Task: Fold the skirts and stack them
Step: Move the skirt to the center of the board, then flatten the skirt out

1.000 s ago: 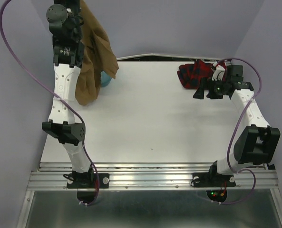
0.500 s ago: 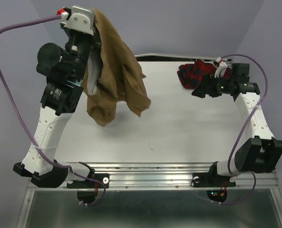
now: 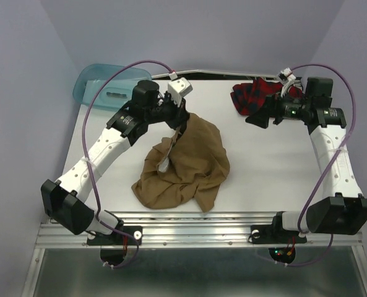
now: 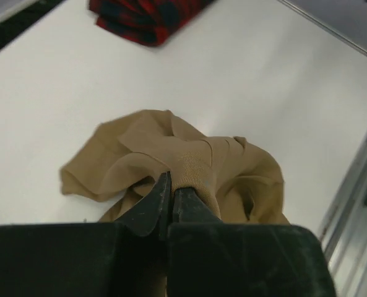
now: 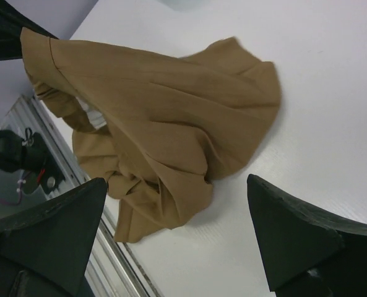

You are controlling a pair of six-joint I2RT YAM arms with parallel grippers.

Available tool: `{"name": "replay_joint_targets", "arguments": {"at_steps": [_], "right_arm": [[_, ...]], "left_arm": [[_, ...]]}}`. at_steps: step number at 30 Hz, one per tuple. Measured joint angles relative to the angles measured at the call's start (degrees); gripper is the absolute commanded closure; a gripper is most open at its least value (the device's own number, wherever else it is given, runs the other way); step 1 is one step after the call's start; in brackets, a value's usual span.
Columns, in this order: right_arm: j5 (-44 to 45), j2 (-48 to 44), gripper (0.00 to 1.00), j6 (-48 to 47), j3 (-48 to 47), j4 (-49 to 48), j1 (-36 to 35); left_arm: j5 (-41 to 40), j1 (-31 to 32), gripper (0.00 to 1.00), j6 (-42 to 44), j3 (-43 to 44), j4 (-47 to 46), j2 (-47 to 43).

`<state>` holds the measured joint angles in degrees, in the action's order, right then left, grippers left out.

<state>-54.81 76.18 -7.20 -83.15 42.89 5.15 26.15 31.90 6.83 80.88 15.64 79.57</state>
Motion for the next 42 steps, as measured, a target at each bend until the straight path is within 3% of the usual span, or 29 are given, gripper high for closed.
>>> {"name": "replay_joint_targets", "arguments": {"at_steps": [6,10,23,29,31,32,33,34,35,36,37,38,42], "right_arm": [[-2.1,-0.1,0.0,-4.7,4.3,2.2,-5.2],[-2.3,0.0,0.0,-7.7,4.5,3.1,-8.7],[7.1,3.6,0.0,-16.2,6.2,1.0,-23.7],[13.7,2.9,0.0,-17.9,13.4,-5.3,-26.6],[15.6,2.5,0.08,-17.9,16.2,-7.5,-27.3],[16.6,2.3,0.17,-17.8,17.7,-8.9,-27.8],[17.7,2.3,0.43,-17.6,19.0,-10.4,-28.2],[18.2,2.3,0.54,-17.3,19.5,-11.0,-28.4],[19.1,2.3,0.74,-17.2,20.1,-12.2,-28.8],[19.6,2.3,0.74,-17.0,20.3,-13.1,-29.0],[20.6,2.3,0.95,-16.3,20.3,-14.3,-29.2],[20.8,2.3,0.99,-16.4,20.3,-14.6,-29.2],[23.1,2.3,0.99,-15.1,20.3,-17.7,-29.2]], "left_arm": [[15.1,1.2,0.89,2.6,0.9,2.3,1.4],[22.3,1.4,1.0,2.8,3.1,3.5,5.6],[27.2,1.4,0.99,-14.8,5.3,-3.7,16.8],[31.7,1.4,0.89,-23.1,5.3,-10.3,22.0],[33.6,1.4,0.79,-26.4,5.3,-13.3,24.7],[33.9,1.3,0.76,-27.2,5.3,-13.9,25.2],[34.8,1.1,0.72,-28.5,5.3,-15.1,26.3],[35.3,1.0,0.63,-29.5,5.3,-15.9,27.2],[35.8,1.0,0.58,-30.6,5.3,-16.8,28.1],[35.8,0.8,0.5,-30.7,5.3,-17.0,28.4],[36.0,0.6,0.35,-31.1,5.3,-17.2,28.9],[36.0,0.3,0.32,-31.3,5.3,-17.1,29.1],[31.4,-2.3,0.28,-25.4,8.3,-10.8,29.1]]}}
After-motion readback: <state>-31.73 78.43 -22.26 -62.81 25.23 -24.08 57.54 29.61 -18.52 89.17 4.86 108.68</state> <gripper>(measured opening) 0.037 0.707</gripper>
